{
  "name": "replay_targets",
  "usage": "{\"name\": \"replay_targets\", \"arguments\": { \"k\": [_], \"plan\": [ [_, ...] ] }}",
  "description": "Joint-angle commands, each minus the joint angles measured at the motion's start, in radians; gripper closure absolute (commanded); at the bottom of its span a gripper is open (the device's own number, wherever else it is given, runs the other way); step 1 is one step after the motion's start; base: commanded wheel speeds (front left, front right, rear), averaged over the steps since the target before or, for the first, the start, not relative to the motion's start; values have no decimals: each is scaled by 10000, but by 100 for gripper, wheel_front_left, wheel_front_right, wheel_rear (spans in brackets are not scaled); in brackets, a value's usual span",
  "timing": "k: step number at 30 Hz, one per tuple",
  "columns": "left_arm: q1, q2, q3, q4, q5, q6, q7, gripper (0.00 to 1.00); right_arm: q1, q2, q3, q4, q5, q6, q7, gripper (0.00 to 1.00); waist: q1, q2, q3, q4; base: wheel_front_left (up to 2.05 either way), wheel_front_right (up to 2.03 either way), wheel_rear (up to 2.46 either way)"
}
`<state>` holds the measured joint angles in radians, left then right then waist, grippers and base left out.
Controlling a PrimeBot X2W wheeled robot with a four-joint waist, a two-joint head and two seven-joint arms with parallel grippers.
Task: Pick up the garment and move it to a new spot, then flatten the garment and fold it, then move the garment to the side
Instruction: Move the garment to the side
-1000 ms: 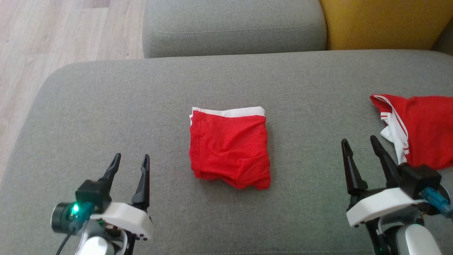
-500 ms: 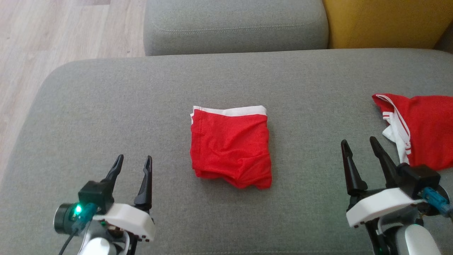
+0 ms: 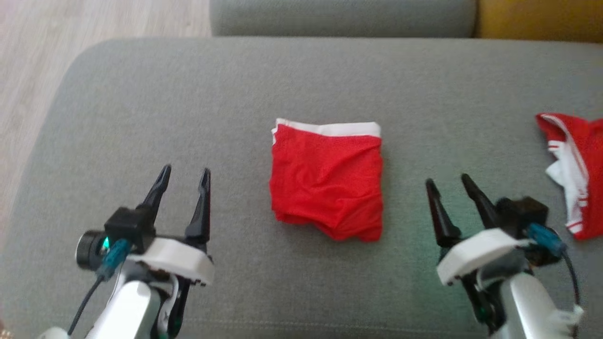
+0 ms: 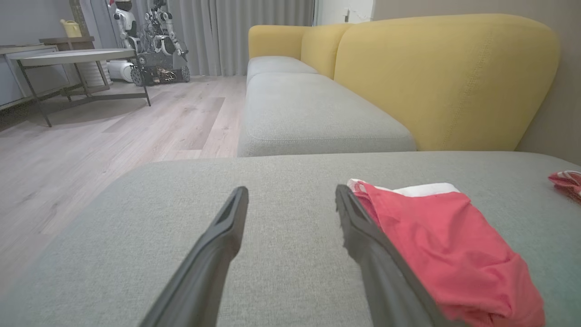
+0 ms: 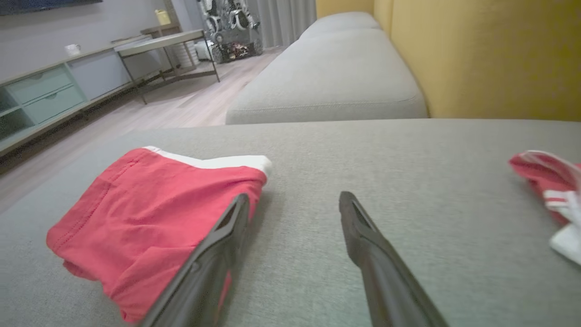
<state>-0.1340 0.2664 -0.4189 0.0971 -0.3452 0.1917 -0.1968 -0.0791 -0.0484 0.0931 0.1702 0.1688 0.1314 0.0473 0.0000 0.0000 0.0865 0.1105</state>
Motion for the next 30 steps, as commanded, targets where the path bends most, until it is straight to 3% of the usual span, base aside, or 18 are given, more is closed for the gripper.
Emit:
{"name": "replay_targets", "arguments": {
  "k": [1,14,15,17,24,30],
  "plan": [
    [-536,67,292,-290,42,-47,-130,0,-545,-55,339,-137,86,-7,-98,0,0,0,347,306,0,0,0],
    [-1251,-331,205,235,86,-232,-517,0,-2107,-21,2034,3430,1509,-7,123,0,0,0,1135,851,0,0,0],
    [-1265,-343,211,265,90,-237,-532,0,-2178,-21,2106,3619,1613,-7,171,18,0,0,1150,847,0,0,0],
    [-1295,-358,230,322,92,-251,-557,0,-2328,-20,2246,3876,1869,-7,141,100,0,0,1180,815,0,0,0],
    [-1366,-330,320,353,142,-269,-609,0,-2820,-44,2498,4170,1846,-7,-226,100,0,0,1278,390,0,0,0],
    [-1439,-220,410,200,191,-270,-625,0,-3165,-618,2512,3732,1442,-7,-212,100,0,0,1499,-412,0,0,0]
  ]
}}
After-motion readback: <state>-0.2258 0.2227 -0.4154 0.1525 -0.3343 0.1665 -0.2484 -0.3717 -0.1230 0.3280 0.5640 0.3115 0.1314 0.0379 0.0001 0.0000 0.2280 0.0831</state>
